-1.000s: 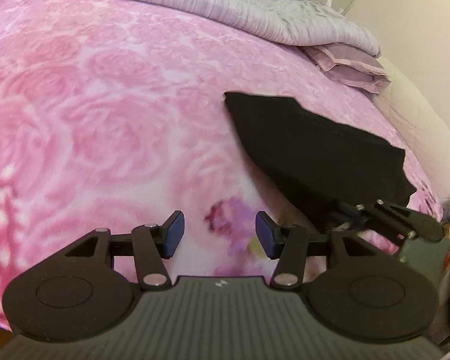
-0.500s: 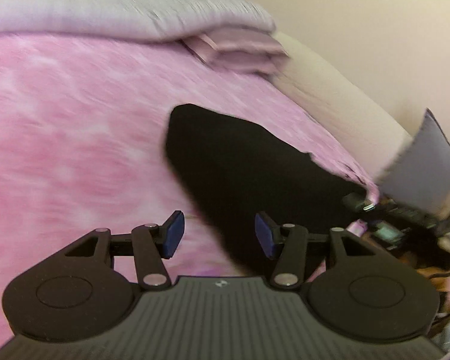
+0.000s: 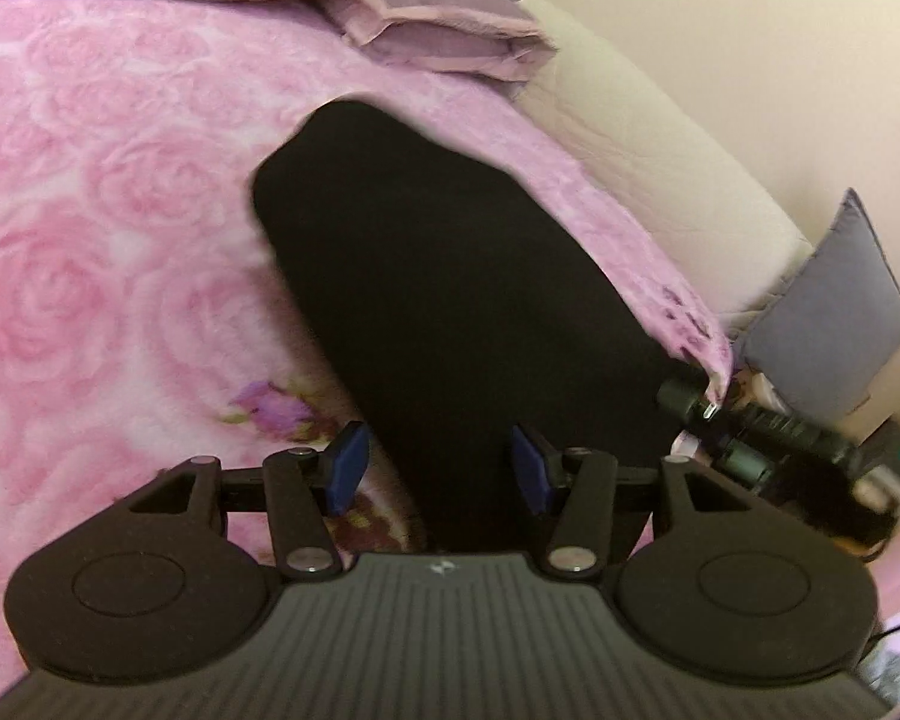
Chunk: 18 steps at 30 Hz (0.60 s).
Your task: Fold clothes
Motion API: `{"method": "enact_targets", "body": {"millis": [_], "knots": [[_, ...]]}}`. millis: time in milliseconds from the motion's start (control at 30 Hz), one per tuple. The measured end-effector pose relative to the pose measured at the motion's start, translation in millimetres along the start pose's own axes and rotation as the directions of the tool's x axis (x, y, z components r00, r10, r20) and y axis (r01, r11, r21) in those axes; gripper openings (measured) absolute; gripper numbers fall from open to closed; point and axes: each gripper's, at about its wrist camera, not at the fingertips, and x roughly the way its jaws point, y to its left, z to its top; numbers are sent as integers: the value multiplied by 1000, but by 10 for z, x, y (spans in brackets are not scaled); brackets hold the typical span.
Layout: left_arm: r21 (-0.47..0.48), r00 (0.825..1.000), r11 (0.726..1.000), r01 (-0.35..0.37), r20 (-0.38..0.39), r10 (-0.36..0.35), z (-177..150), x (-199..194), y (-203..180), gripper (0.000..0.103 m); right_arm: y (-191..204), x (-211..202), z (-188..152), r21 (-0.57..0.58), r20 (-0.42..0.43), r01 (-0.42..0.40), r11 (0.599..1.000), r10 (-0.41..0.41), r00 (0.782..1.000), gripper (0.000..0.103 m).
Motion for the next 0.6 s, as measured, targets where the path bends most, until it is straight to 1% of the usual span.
{"method": "enact_targets", "body": {"millis": [67, 133, 233, 300, 367, 400, 467, 533, 600], "knots": [[-15, 1000, 1000, -7, 1, 7, 15, -6, 52, 49, -207, 92, -77, 78, -11, 26, 997, -26, 1000, 8], [-27, 1000, 1000, -14, 6, 14, 38, -33, 99, 49, -273, 110, -57, 112, 18, 19, 993, -22, 1000, 8], [-49, 999, 999, -14, 32, 16, 100, -67, 158, 50, -243, 112, 3, 112, 40, 22, 993, -26, 999, 8], [-89, 999, 996, 9, 46, -5, 140, -53, 225, 51, -262, 199, 15, 132, 7, 34, 991, -35, 999, 13], [-135, 999, 990, 30, 47, -24, 168, -22, 293, 51, -307, 135, -25, 186, -2, 49, 981, -50, 999, 35], [-153, 998, 987, 40, 47, -33, 178, -7, 323, 51, -323, 59, -69, 220, 5, 51, 974, -53, 999, 38], [-178, 998, 983, 55, 47, -47, 183, 14, 369, 51, -356, -82, -181, 302, 6, 43, 952, -47, 999, 55], [-192, 998, 979, 61, 46, -53, 183, 33, 410, 51, -378, -225, -367, 404, -10, -24, 915, 31, 999, 61], [-211, 997, 975, 63, 48, -55, 184, 41, 448, 51, -349, -195, -540, 474, -52, -66, 878, 102, 993, 64]]}}
